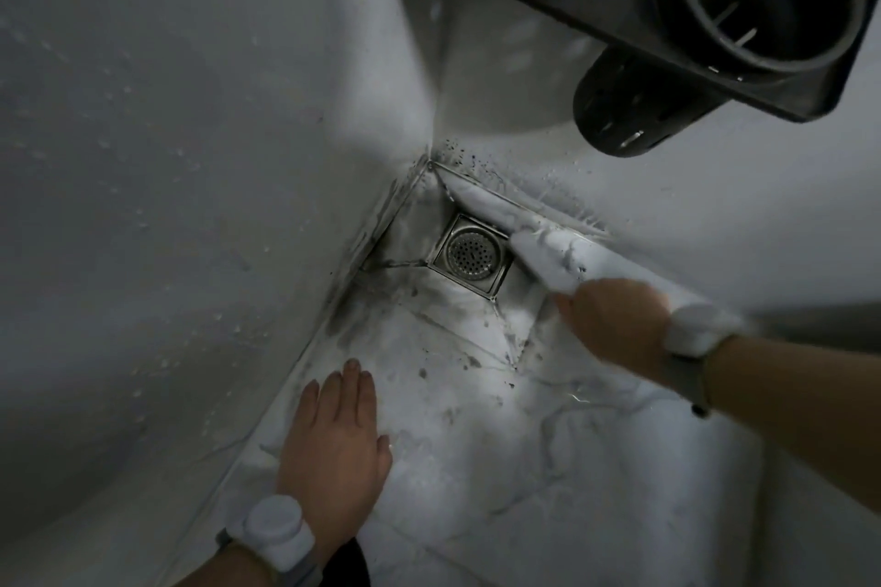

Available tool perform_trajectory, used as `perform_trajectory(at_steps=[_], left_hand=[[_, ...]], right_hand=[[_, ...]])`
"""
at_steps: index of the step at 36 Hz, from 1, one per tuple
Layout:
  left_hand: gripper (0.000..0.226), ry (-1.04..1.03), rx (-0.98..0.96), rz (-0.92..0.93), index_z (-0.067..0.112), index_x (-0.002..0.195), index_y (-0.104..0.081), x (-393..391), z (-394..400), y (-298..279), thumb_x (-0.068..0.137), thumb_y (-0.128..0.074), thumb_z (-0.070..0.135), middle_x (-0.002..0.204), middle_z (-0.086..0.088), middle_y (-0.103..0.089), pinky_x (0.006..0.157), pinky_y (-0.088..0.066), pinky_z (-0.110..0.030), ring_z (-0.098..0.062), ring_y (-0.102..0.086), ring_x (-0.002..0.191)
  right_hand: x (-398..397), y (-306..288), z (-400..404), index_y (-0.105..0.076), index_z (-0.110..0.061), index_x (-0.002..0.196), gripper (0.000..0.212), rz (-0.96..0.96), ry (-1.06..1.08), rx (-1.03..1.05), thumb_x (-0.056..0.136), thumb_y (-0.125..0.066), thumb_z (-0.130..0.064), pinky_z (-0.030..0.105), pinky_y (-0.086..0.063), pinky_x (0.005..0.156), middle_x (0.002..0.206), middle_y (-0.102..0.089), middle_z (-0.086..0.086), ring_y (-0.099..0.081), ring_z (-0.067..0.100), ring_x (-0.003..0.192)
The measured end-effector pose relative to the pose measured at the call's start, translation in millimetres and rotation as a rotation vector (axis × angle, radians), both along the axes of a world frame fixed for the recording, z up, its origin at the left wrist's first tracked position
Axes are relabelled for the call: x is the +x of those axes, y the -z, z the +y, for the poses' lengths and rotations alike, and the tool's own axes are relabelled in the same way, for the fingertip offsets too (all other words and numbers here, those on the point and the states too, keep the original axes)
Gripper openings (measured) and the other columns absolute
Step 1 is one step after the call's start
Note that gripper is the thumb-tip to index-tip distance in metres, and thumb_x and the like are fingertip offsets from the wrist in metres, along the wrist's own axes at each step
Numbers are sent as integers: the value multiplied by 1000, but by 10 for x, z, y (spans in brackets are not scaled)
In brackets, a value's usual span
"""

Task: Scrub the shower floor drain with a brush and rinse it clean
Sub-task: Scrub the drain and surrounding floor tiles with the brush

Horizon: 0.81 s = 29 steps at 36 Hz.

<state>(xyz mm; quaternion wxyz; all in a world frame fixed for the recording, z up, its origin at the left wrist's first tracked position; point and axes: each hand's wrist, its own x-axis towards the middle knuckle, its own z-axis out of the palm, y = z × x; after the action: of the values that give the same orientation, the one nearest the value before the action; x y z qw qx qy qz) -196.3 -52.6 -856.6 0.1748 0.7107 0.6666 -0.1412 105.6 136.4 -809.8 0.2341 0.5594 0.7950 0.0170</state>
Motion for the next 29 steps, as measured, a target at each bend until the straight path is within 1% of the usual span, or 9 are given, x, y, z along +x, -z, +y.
perform_trajectory(at_steps=[2, 4, 7, 10, 14, 17, 20, 26, 29], left_hand=[[77, -5, -12, 0, -6, 137, -52, 19, 1, -16, 76, -60, 40, 142, -28, -49, 106, -33, -56, -41, -52, 119], [79, -1, -29, 4, -7, 136, -52, 29, -2, -19, 74, -63, 40, 142, -29, -49, 106, -34, -56, -42, -53, 118], [80, 3, -23, 6, -8, 135, -53, 15, 10, -19, 71, -65, 40, 141, -30, -50, 104, -35, -56, -42, -53, 117], [79, -7, -18, -2, -7, 134, -54, 14, 13, -16, 71, -66, 39, 140, -29, -51, 104, -35, -56, -42, -54, 116], [79, -35, -50, -23, -8, 132, -56, 47, 2, -6, 68, -65, 38, 139, -29, -52, 103, -37, -57, -42, -55, 116], [79, -25, -61, -23, -8, 131, -57, 32, 21, 13, 67, -60, 40, 139, -30, -51, 104, -35, -56, -43, -55, 116], [78, -22, -70, -17, -7, 129, -59, 32, 24, 31, 67, -56, 40, 138, -30, -52, 104, -33, -56, -42, -56, 115], [80, -58, -101, -33, -7, 125, -62, 72, 57, 0, 62, -66, 41, 134, -30, -56, 103, -32, -56, -42, -59, 111], [81, -32, -108, -21, -8, 122, -64, 61, 79, 8, 59, -70, 41, 132, -31, -57, 103, -32, -56, -43, -60, 108]], right_hand=[[-92, -5, -268, -57, -18, 82, 58, 87, -13, -100, 97, -24, -63, 28, -40, 59, 82, -68, 1, -68, 25, 77], [-52, -3, -239, -60, -17, 85, 60, 95, -23, -83, 97, -24, -65, 28, -39, 59, 82, -69, 2, -69, 25, 78], [44, -37, 202, -67, -16, 88, 59, -105, -84, 111, 98, -28, -59, 25, -49, 58, 78, -69, -1, -69, 21, 72], [45, 24, 203, -66, -16, 92, 55, 7, -10, -15, 102, -27, -53, 26, -50, 66, 85, -69, 0, -68, 24, 78], [-32, 32, -394, -53, -20, 77, 57, 100, 5, -71, 97, -24, -65, 29, -40, 58, 81, -69, 1, -69, 24, 77], [20, 24, -162, -59, -20, 83, 59, 42, -20, -22, 98, -23, -63, 29, -39, 59, 83, -70, 0, -69, 22, 78], [-1, -63, 171, -58, -20, 81, 58, -56, -41, 22, 101, -18, -57, 28, -49, 61, 82, -67, -4, -68, 19, 76], [-197, -69, -474, -54, -22, 81, 54, 83, 23, -128, 97, -25, -64, 28, -48, 63, 86, -70, 0, -70, 21, 80], [-141, -41, -320, -59, -22, 87, 55, 79, 34, -65, 98, -25, -64, 29, -47, 66, 89, -71, 0, -70, 22, 84]])
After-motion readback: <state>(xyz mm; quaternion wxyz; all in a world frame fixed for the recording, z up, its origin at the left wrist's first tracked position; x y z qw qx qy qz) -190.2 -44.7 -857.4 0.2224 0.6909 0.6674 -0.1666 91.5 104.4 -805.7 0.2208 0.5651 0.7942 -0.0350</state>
